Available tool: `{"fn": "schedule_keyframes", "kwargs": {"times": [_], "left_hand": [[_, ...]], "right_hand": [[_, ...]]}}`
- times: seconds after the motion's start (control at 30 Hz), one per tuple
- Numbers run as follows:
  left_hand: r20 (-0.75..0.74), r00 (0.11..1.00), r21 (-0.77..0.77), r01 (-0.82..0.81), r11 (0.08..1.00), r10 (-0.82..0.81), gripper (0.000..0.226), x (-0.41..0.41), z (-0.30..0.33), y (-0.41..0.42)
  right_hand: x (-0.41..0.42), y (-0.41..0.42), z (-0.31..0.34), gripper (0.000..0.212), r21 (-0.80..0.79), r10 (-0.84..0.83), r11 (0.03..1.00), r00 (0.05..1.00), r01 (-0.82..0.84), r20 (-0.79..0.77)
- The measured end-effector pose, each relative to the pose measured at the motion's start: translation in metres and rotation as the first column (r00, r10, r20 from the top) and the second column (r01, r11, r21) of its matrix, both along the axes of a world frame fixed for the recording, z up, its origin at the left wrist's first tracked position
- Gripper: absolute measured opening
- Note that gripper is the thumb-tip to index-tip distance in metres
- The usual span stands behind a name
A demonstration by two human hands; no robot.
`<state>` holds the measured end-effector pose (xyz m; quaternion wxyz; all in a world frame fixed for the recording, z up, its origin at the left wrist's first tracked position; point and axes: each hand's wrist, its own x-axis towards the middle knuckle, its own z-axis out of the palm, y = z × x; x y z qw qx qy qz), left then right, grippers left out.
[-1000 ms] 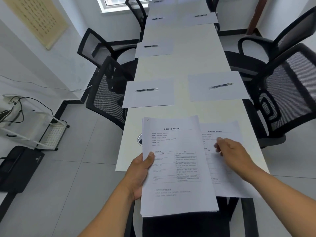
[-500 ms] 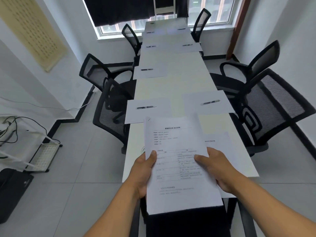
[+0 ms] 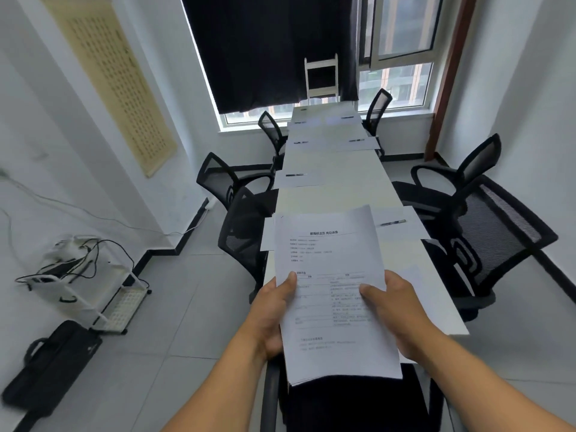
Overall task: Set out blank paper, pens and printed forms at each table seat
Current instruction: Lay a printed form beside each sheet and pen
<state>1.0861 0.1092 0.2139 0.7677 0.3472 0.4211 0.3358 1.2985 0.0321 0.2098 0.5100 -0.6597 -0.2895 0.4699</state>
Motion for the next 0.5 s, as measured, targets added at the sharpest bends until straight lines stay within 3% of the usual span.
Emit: {"fn": "schedule_keyframes", "kwargs": {"times": [0.23, 0.5], "left_hand": [[-0.025, 0.999, -0.004, 0.038, 0.999, -0.038, 0.043, -0.042, 0.032, -0.046], [-0.009, 1.0, 0.05, 0.022, 0.998, -0.022, 0.043, -0.104, 0.063, -0.042]], "right_hand": [[-0.029, -0.048, 0.039, 0.014, 0.054, 0.044, 0.998, 0.999, -0.043, -0.009], [-0.08, -0.032, 0.07, 0.014, 0.117, 0.133, 0.983, 0.99, -0.139, 0.055]]}}
